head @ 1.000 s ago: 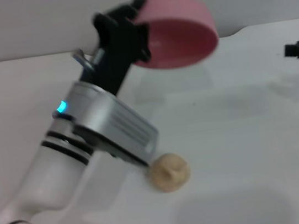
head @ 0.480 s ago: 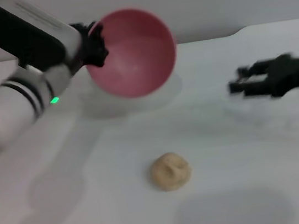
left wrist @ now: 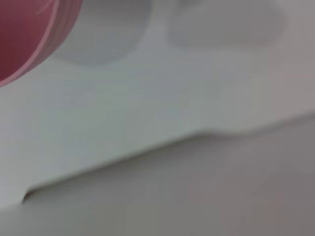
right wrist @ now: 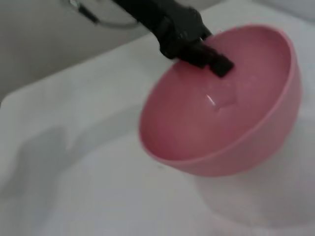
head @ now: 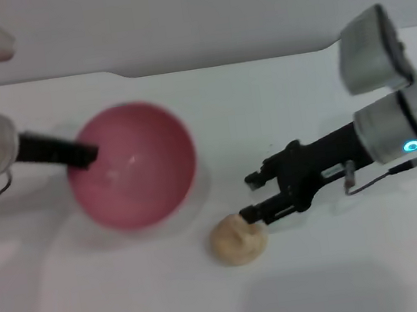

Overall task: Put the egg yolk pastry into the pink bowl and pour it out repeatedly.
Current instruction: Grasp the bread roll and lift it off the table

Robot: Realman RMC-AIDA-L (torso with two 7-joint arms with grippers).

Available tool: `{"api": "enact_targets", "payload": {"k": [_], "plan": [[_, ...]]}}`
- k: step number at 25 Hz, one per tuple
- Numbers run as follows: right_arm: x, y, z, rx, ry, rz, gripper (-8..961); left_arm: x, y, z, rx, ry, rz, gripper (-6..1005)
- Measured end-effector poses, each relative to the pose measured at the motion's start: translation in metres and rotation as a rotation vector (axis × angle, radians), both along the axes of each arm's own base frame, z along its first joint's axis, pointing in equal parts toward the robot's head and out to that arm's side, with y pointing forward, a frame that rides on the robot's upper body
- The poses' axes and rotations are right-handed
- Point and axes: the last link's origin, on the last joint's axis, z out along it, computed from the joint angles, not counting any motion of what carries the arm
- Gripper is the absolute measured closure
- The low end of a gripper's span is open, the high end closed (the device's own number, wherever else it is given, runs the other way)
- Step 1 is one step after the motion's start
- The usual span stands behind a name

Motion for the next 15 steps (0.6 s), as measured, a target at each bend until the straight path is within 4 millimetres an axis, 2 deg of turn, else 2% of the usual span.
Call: {"api": "enact_targets", "payload": {"k": [7, 15], "plan": [[-0.005, -0.005, -0.021, -0.04, -0.086, 0.038, 322, -0.008, -0.024, 0.009, -0.09, 0.118, 0.149, 999], [-0.008, -0.017, -0.057, -0.05, -0.145, 0.098, 324, -0.005, -0.024, 0.01, -0.083, 0.106, 0.152, 999]]}}
